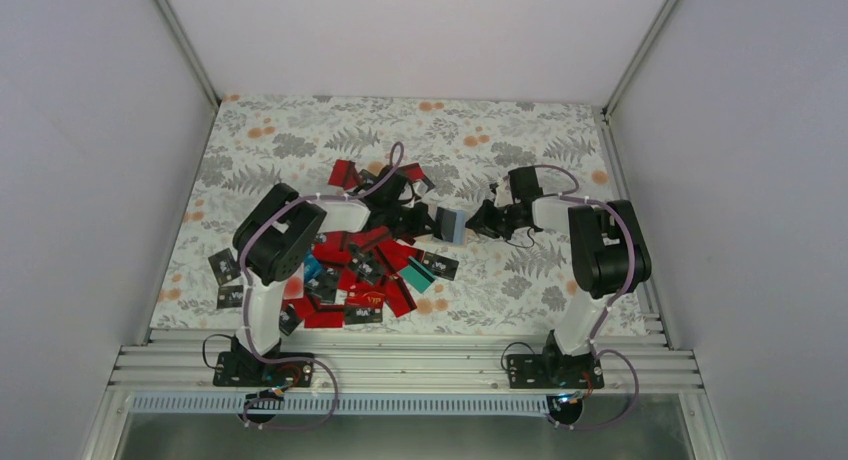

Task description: Put the credit cards into the card holder

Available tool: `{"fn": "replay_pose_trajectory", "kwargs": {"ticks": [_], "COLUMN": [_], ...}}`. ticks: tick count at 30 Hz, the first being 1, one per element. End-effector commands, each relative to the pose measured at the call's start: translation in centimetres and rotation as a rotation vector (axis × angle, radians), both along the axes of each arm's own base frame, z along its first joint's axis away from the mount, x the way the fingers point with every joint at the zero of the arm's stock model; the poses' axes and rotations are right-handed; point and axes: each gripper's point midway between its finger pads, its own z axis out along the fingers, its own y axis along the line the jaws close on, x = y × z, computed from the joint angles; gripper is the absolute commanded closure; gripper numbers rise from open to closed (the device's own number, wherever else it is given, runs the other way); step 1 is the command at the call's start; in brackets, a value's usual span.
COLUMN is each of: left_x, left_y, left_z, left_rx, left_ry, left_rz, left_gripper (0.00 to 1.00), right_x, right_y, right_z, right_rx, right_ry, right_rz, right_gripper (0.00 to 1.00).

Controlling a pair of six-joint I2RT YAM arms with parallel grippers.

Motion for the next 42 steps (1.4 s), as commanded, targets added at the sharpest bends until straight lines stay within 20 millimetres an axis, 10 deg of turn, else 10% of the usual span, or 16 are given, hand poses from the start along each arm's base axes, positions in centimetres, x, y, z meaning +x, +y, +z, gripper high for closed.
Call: {"fn": "replay_pose_trajectory", "kwargs": {"ticks": [1, 30, 42], "left_x": [-1.3, -2.0, -2.0], "left_y": [-0.2, -1.8, -1.3], "left_z": [-2.4, -3.0, -2.2], "left_rx": [0.03, 0.028, 0.042], "left_ry": [0.072, 0.103, 0.073], "left_rz": [-0.035, -0.045, -0.029], "left_gripper": [0.98, 0.97, 0.73], "right_x": [-2.0, -2.0, -1.2], "right_y": [-0.8, -0.6, -1.0], "right_z": [-3.5, -3.6, -3.2], "right_rx": [-0.079, -0.07, -0.095], "right_ry": [0.097, 0.097, 0.081], "right_rz": [0.004, 0.011, -0.003], "right_gripper": [0.85, 0.85, 0.85]}}
